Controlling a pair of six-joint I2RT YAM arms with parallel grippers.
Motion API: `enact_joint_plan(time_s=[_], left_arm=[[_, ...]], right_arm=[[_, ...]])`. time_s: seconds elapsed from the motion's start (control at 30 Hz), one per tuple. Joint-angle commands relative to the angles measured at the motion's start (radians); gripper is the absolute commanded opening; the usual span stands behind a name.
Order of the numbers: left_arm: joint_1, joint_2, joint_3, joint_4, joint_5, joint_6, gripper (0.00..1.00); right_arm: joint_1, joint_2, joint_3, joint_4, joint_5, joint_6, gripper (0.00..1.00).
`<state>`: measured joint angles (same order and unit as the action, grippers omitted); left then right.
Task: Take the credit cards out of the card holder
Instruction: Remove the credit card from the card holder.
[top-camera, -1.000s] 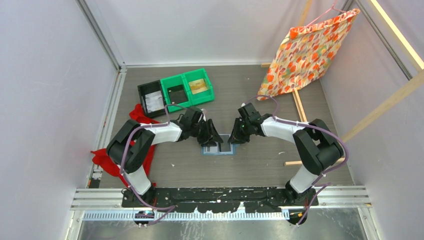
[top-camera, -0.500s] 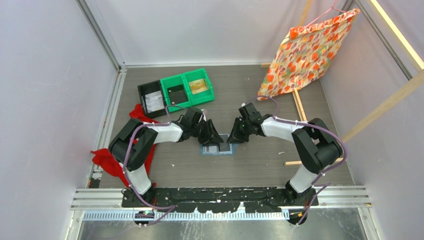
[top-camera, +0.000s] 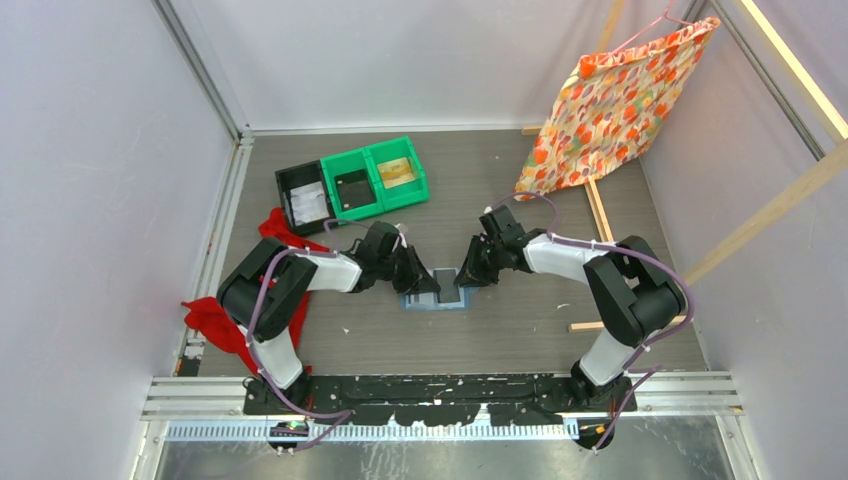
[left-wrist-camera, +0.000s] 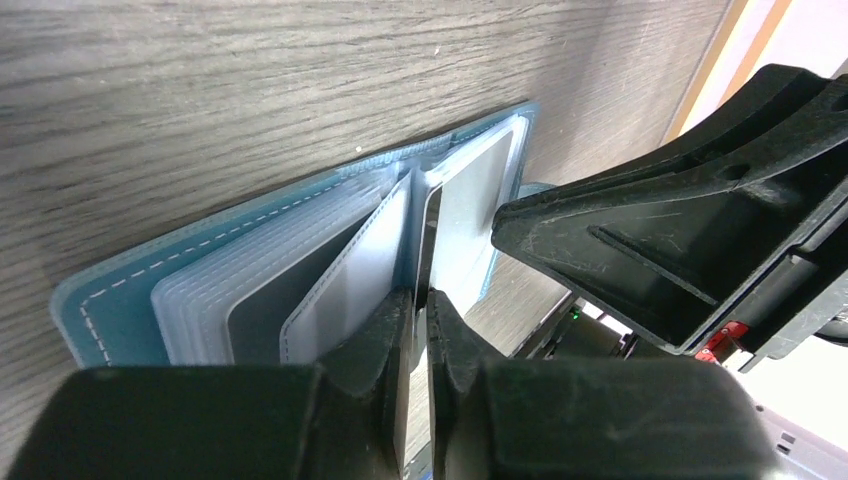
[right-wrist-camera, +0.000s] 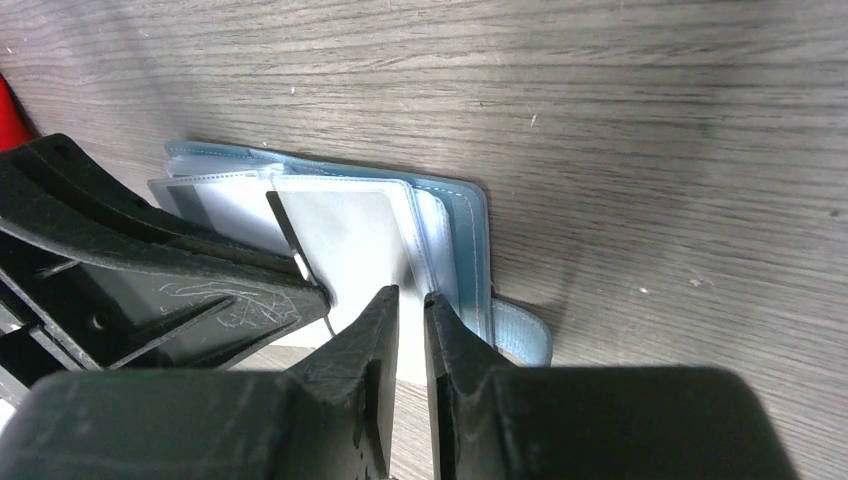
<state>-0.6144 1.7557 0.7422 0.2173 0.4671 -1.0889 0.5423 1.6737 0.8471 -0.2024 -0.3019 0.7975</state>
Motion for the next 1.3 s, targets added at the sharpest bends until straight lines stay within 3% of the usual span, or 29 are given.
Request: enact_joint_plan(time_s=[0.0,0.13,0.63,1.27], left_arm=[[-0.003,-0.013,-0.028,0.190,0.029,-0.068,0.10],[-0.003,0.000,-0.037,0.220,0.041,-0.076,0.00],[0.030,-0.091,-0.145,0.256,-0.007,-0.064,0.01],[0.058,-0.179,-0.150,0.016,-0.054,0.056,0.00]], right_arm=[[0.009,0.049,-0.026,-0.002,0.032,-0.008,0.21],[0.009,0.051,-0.028,-0.003,0.032,-0.007,0.21],[-0.029,0.042,-0.034,-0.014,0.033,-0.021,0.21],[-0.064,0.017,-0.032,-0.024,0.000,-0.038,0.23]])
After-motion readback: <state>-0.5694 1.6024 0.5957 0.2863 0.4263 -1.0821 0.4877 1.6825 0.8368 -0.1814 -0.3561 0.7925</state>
